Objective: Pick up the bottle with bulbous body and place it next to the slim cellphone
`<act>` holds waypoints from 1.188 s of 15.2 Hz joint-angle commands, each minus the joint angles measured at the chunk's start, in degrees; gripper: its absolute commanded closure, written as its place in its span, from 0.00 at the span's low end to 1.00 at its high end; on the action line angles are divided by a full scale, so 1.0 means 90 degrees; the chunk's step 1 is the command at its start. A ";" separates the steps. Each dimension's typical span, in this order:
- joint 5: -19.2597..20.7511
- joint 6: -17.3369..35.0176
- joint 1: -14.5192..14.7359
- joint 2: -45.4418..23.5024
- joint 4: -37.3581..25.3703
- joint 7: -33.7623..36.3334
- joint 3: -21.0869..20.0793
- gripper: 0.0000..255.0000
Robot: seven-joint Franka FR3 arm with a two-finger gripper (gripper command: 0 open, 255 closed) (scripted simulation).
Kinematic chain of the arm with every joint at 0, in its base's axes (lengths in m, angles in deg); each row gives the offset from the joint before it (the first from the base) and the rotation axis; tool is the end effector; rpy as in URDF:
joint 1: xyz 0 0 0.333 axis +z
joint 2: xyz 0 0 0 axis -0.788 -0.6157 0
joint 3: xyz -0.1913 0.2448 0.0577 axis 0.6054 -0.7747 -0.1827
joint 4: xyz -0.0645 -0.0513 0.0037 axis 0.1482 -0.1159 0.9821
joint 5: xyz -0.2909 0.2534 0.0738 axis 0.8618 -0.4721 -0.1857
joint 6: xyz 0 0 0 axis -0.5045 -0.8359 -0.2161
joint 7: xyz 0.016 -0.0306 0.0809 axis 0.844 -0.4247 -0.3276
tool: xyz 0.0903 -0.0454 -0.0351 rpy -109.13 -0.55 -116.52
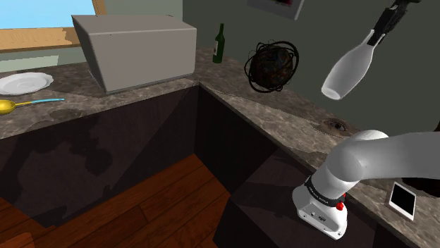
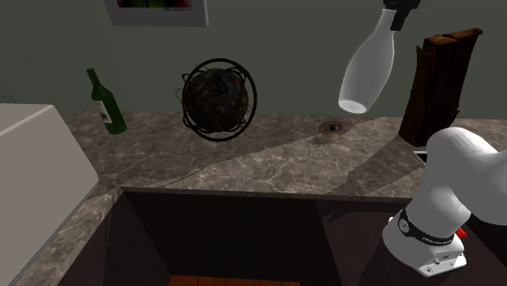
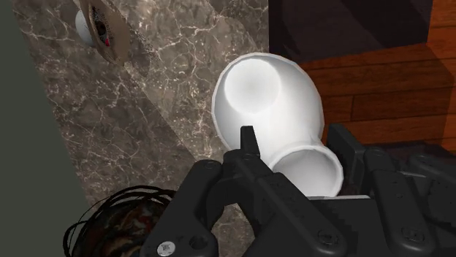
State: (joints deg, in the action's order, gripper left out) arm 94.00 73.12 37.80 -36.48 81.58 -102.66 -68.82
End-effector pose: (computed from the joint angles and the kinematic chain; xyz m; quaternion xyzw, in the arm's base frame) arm 0.1563 -0.2296 0.7537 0.9973 -0.0721 0.0022 0.0099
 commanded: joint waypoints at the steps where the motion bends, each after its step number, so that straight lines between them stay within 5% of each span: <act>1: 0.0135 -0.0192 -0.0081 0.0325 0.0110 -0.0145 0.0031 1.00; 18: 0.1660 -0.2198 -0.0604 0.2535 -0.0038 -0.1845 0.0335 1.00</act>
State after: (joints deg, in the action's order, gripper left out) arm 107.53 54.44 32.29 -14.25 82.13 -117.80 -66.32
